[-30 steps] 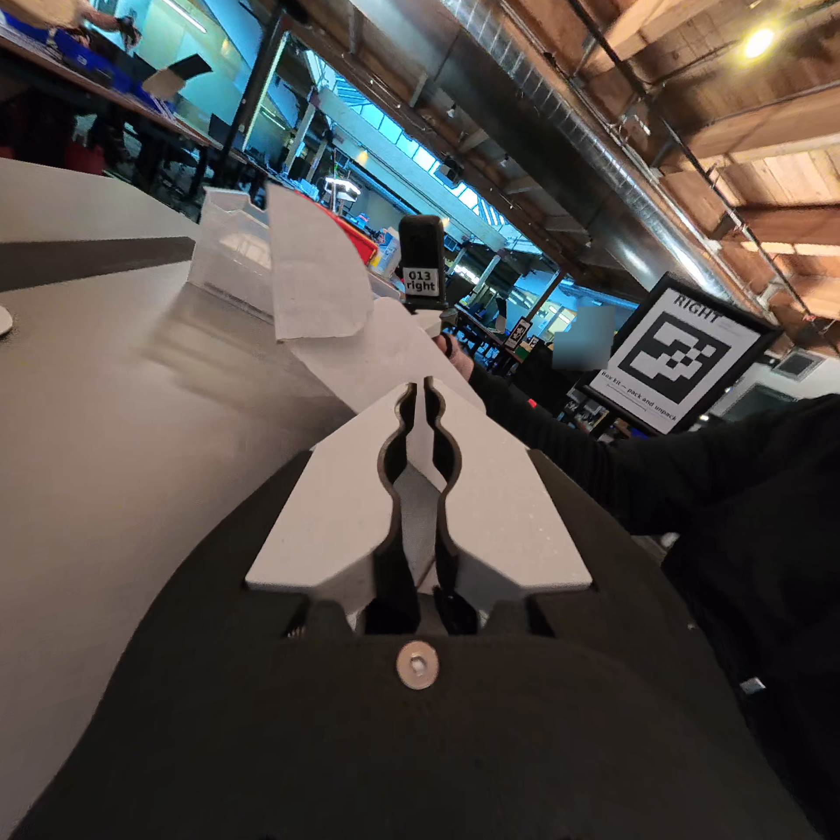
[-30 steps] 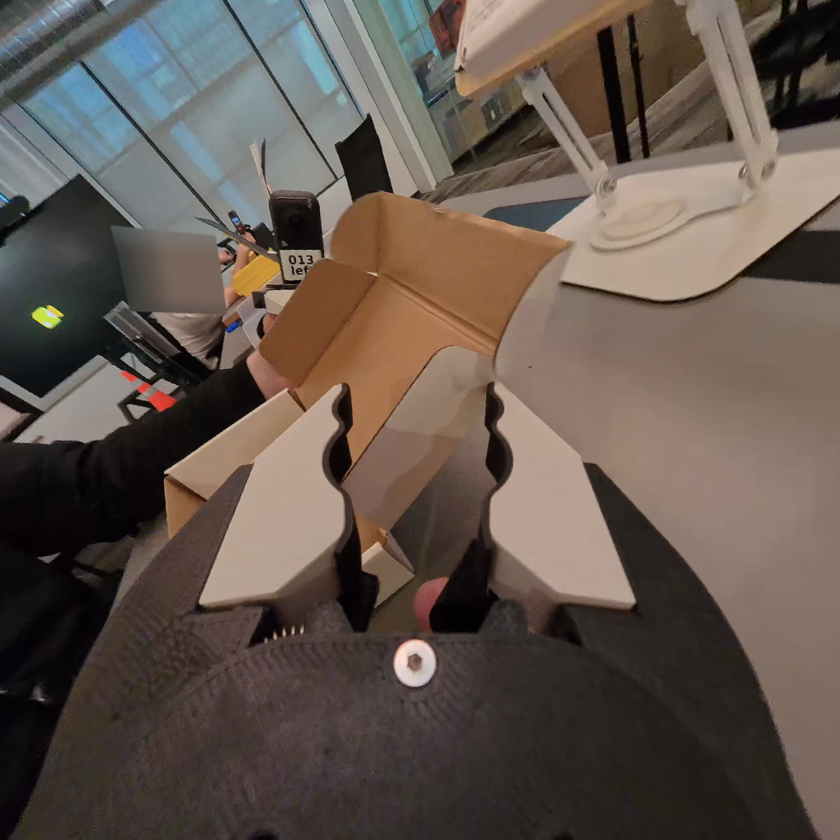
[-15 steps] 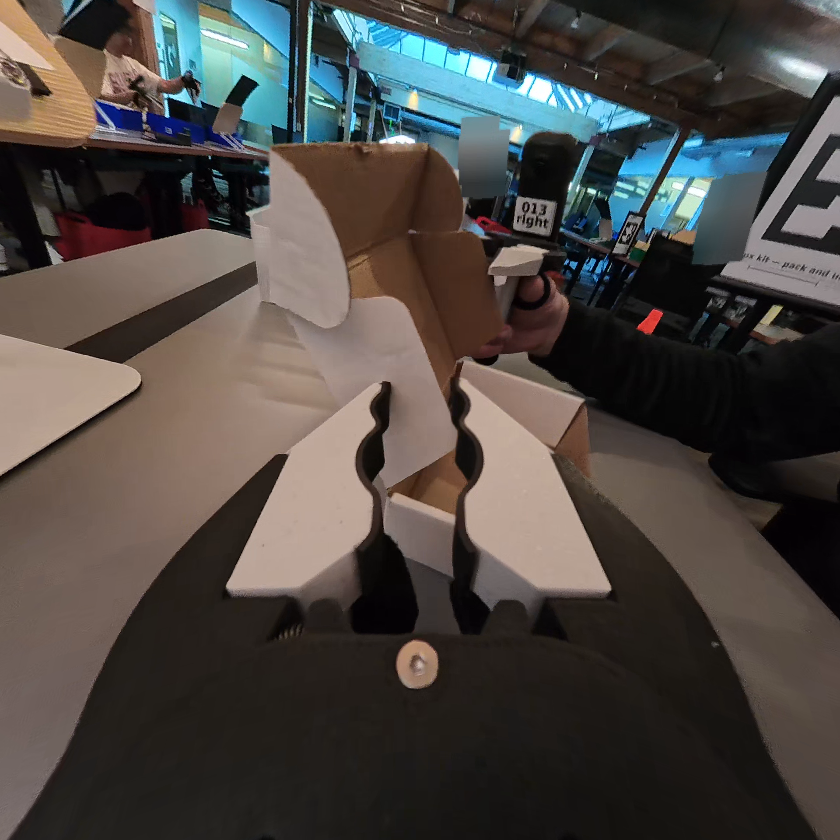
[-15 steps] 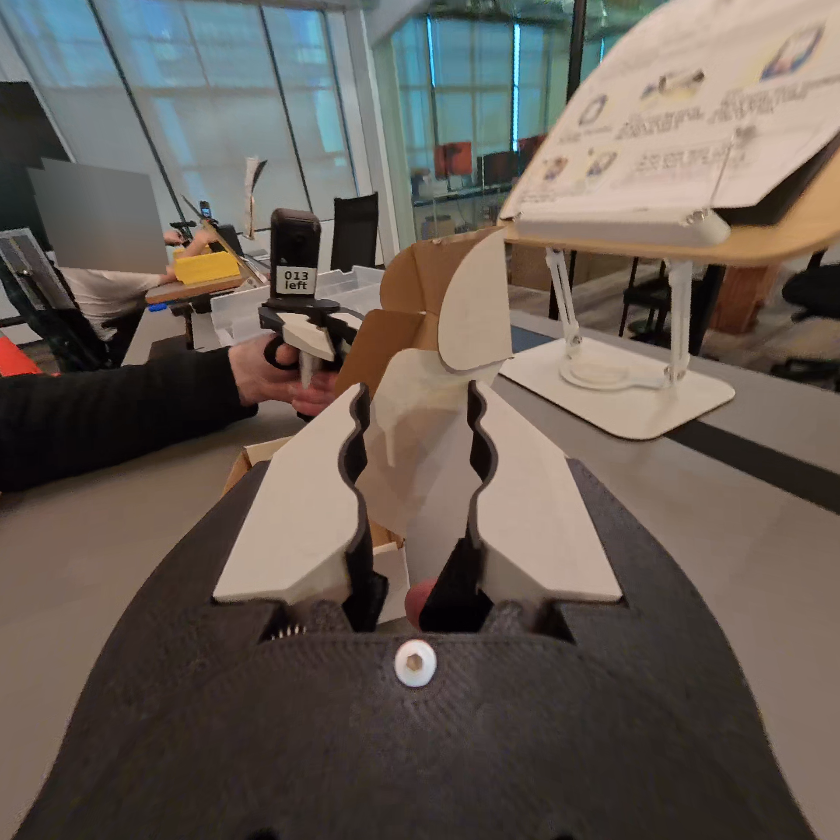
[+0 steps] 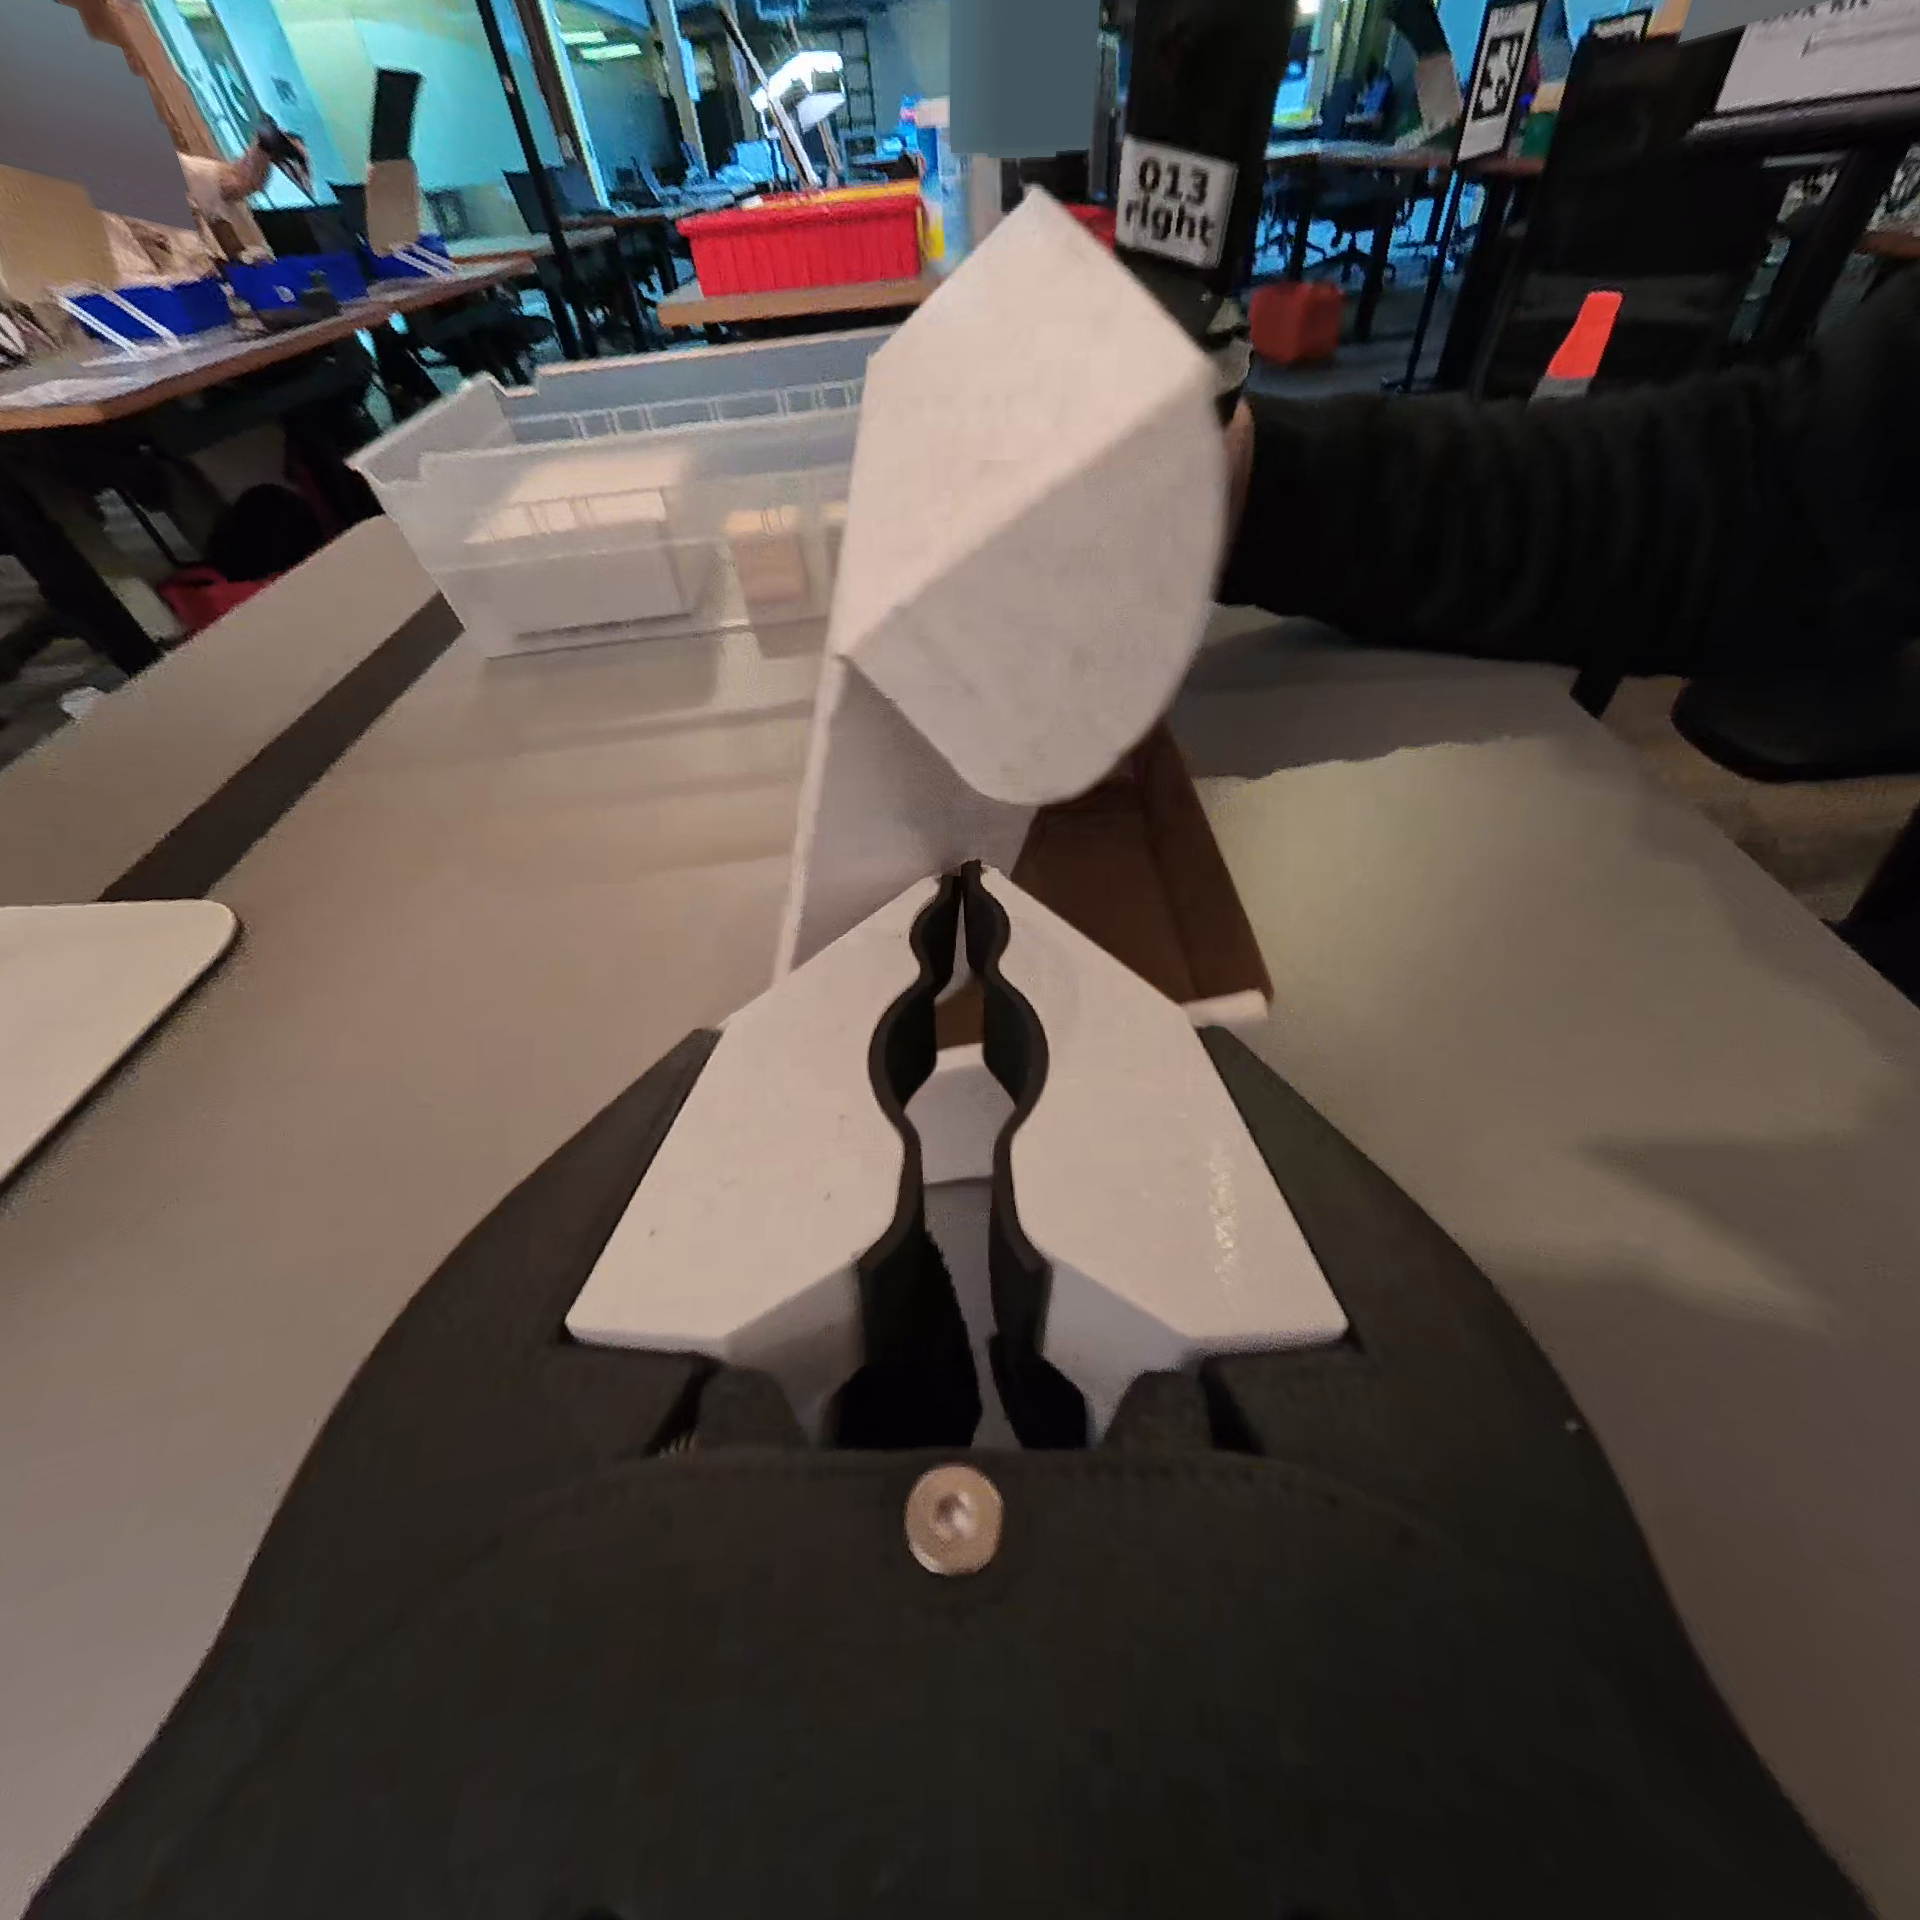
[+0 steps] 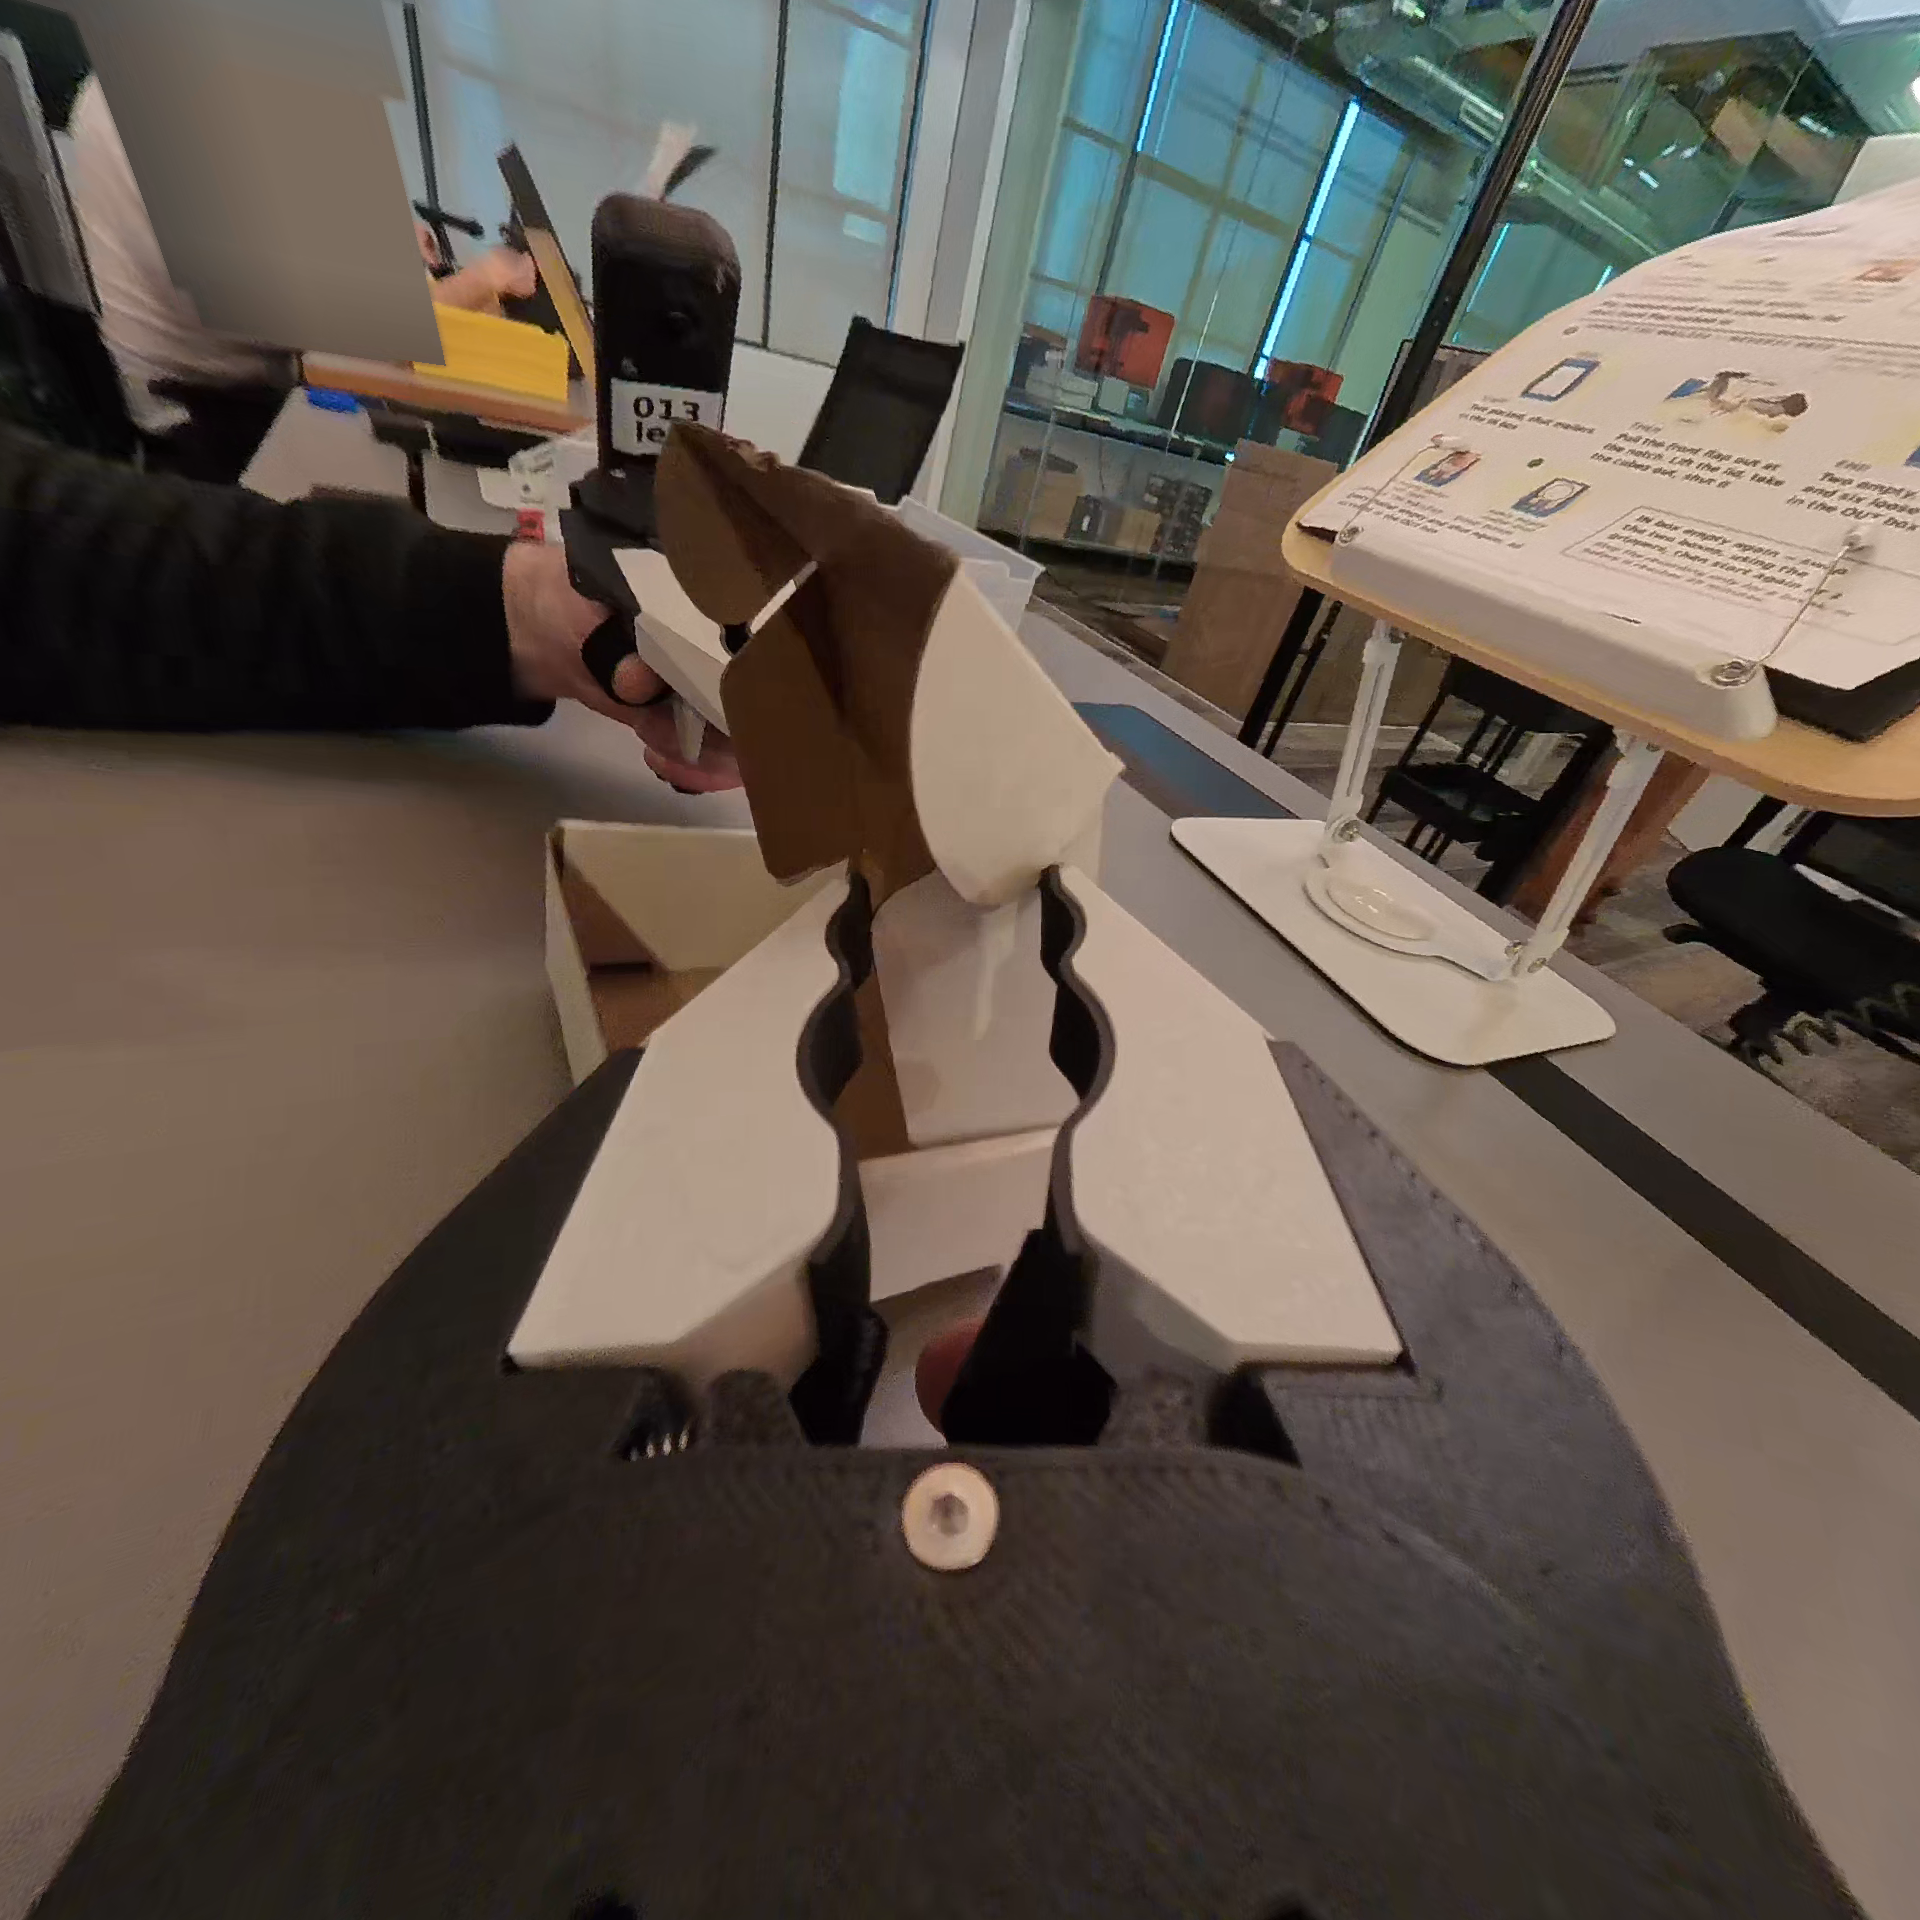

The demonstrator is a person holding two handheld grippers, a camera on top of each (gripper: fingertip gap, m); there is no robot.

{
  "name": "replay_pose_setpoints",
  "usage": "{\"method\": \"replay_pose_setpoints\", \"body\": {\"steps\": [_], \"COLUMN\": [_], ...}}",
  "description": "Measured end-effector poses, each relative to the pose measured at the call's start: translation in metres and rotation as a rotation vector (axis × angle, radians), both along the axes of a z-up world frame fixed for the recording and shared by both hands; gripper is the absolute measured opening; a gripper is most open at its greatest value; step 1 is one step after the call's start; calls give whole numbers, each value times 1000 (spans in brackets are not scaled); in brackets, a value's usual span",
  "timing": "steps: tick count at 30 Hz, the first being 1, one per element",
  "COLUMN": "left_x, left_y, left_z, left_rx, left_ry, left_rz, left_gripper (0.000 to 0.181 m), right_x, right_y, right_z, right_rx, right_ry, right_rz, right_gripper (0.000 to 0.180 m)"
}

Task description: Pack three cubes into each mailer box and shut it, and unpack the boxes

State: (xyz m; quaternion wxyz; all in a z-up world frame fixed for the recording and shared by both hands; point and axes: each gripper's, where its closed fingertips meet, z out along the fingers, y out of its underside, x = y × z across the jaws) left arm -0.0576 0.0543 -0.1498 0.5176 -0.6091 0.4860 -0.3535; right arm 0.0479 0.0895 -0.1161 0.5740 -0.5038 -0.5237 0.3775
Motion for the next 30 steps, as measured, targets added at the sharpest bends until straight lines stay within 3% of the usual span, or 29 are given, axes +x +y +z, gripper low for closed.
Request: {"method": "replay_pose_setpoints", "body": {"steps": [2,8,11,13,17,22,25,28,30], "left_x": [1,2,-4,-13,-35,-12,14,27,28], "left_y": [-6,-16,-21,-23,-16,-27,-36,-35,-32], "left_z": [-15,-31,-32,-29,-16,3,2,-10,-19], "left_rx": [-29,-48,-115,-216,-163,76,162,164,148], "left_ry": [68,174,186,153,148,219,306,361,380], "left_rz": [-24,-53,-66,-81,15,50,27,35,48], "left_gripper": [0,8,32,52,67,86,101,93,80], "right_x": [-1,10,19,23,43,44,26,12,6], "right_y": [-7,-14,-18,-22,-21,-23,-35,-32,-33], "right_z": [-4,-39,-48,-54,-65,-17,-16,-41,-50], "right_rx": [-18,-47,-79,-88,-65,84,145,210,212], "right_ry": [-11,-211,-299,-355,-505,-386,-454,-618,-647], "right_rz": [9,3,13,25,-20,-23,37,45,57], "right_gripper": [22,30,25,30,46,65,82,78,63]}}
